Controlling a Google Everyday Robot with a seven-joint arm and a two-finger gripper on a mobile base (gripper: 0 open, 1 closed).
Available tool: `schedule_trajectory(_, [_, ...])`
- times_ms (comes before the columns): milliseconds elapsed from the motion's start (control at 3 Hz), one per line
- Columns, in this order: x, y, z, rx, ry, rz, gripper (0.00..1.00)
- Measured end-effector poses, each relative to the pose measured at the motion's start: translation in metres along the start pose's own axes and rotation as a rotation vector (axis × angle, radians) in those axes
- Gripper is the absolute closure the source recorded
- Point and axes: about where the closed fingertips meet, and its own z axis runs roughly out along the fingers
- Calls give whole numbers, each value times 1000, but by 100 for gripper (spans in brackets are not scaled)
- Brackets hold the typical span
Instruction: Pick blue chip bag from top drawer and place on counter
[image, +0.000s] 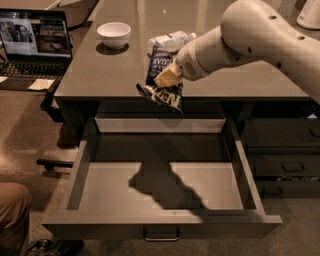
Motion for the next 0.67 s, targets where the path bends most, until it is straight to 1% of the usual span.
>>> schedule_trajectory(333, [-9,-23,1,44,-35,65,100])
schedule_trajectory(667, [0,-38,16,113,-63,177,100])
